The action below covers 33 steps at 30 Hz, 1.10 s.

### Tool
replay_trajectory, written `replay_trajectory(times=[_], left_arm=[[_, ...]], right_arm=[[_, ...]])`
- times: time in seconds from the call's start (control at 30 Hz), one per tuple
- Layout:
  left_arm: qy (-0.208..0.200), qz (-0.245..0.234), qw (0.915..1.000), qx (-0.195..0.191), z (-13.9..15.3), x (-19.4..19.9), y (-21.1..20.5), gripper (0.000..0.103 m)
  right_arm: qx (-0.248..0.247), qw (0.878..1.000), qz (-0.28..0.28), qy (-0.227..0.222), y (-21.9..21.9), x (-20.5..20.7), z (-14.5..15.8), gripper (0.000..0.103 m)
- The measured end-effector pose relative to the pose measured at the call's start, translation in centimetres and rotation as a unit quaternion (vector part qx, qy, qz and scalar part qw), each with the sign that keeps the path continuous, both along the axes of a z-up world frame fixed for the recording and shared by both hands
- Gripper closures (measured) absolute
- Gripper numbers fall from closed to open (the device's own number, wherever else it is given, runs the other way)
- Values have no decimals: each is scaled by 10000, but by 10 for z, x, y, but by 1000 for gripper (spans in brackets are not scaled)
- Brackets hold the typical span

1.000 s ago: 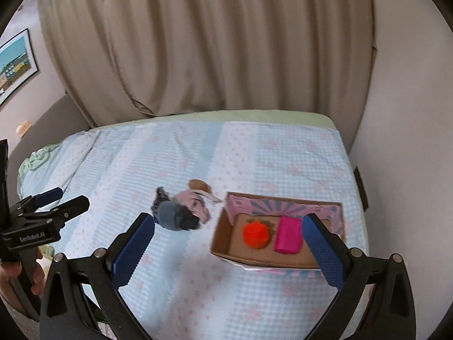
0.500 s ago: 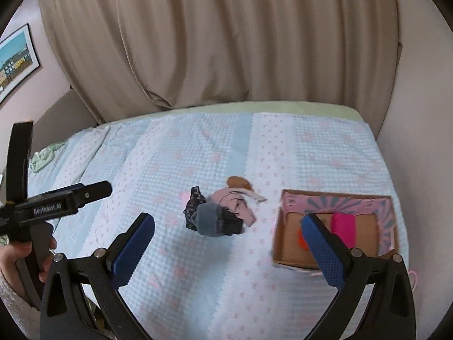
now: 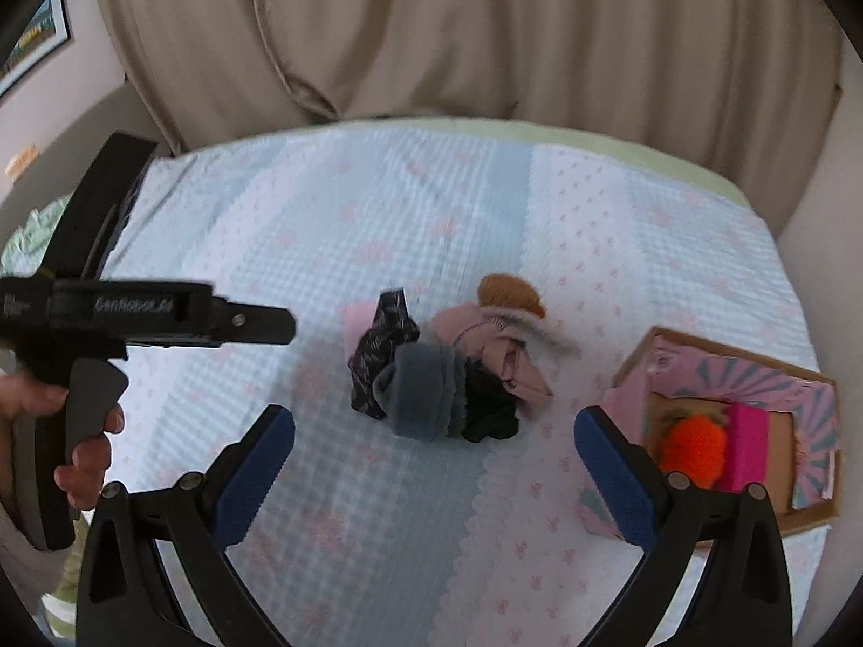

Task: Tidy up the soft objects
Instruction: 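Grasp the black scrunchie with the left gripper while the right grasps the grey sock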

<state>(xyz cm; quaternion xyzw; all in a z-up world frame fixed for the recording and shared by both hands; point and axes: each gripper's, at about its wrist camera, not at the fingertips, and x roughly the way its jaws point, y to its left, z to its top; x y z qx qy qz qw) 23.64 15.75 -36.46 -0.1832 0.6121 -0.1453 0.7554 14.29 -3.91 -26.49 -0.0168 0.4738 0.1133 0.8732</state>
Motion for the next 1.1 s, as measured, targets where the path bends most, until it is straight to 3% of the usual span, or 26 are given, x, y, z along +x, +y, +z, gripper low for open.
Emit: replay_trajectory(times=[0.07,0.2,0.43,0.5,0.57,0.63,0.7,0.77,0.93,1.1], left_arm=[[222,66,9996,-169,-27,10,1,11],[568,250,9967,-528,-74,25,-1,15],[920,563,9891,-1006,-131,38,-10,21],[993,673,9856,-1194,-141,40,-10,23],[1050,782,9813,-1411,-147,42,-9,35],[1100,817,9777,-1595,-152,44,-10,43],[1141,807,9767,-1628,-156,46,-13,46],[1179,812,9755,-1669,-159,49,-17,52],[1137,810,9772,-1600,-155,51,-19,56],[1059,821,9782,-1587,-143,45,-16,59]], right_arm=[[-92,9999,71,107,6,8,-24,0],[-182,9994,201,237,16,21,-67,0],[-166,9989,352,259,31,41,-110,0],[-142,9986,405,306,36,48,-121,9],[-153,9981,454,388,41,54,-131,21],[-146,9978,484,420,43,60,-140,26],[-189,9978,467,423,44,65,-145,28],[-185,9981,426,413,42,69,-147,40],[-33,9988,367,336,35,65,-141,52],[36,9989,332,323,33,63,-137,57]])
